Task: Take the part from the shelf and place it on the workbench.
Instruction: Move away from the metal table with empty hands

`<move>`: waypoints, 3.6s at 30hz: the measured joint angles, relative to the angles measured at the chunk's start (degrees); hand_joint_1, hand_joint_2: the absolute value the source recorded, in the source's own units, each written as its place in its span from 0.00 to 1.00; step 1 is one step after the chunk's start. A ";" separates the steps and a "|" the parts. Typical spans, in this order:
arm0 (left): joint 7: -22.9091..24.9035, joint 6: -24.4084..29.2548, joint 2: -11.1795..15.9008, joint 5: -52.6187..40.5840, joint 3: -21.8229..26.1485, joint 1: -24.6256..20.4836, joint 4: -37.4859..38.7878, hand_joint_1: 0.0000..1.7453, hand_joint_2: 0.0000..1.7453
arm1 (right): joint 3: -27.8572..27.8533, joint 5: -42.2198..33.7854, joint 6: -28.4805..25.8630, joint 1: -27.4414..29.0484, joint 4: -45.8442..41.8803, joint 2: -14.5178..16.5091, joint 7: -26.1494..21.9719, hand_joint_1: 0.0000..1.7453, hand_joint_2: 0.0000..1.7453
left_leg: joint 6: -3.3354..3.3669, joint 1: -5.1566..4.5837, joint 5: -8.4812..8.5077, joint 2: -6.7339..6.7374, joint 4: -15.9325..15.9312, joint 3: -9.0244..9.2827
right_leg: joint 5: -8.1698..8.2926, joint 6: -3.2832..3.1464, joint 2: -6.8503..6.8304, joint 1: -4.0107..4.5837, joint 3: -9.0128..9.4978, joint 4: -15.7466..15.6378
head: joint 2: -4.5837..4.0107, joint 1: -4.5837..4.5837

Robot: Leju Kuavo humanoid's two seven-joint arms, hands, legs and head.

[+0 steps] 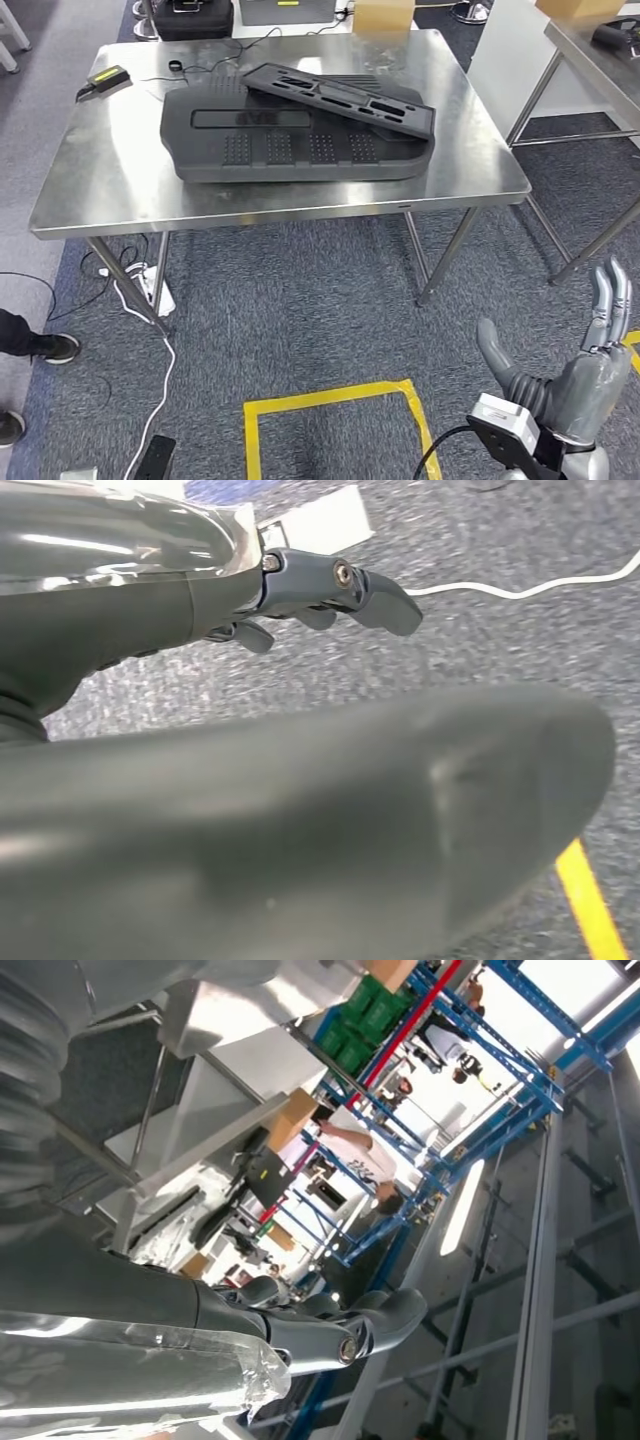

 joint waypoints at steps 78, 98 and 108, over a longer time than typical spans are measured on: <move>-0.25 -0.20 0.01 -0.49 0.69 0.22 0.01 0.00 0.00 | 0.07 -4.93 -0.06 1.50 0.21 -3.27 2.56 0.00 0.00 | 2.31 0.67 3.58 2.36 -13.94 5.13 | -3.12 3.65 -0.59 -1.11 -2.91 8.68 | 0.00 0.58; -0.37 -0.16 -0.11 -0.36 0.72 0.71 0.01 0.00 0.00 | -0.31 -6.16 -0.08 2.33 -0.10 -3.27 1.89 0.00 0.00 | 1.64 0.44 3.51 -2.13 -13.91 5.13 | -0.99 1.70 5.82 -0.35 -1.50 3.22 | 0.01 0.35; -1.96 -1.29 -0.06 0.52 1.16 0.87 0.01 0.00 0.00 | -3.14 -9.59 -0.10 4.12 -1.37 -2.50 -0.22 0.00 0.00 | 2.21 0.82 3.44 2.25 -14.55 5.90 | -2.92 3.92 -0.25 -1.45 -4.78 10.23 | 0.00 0.80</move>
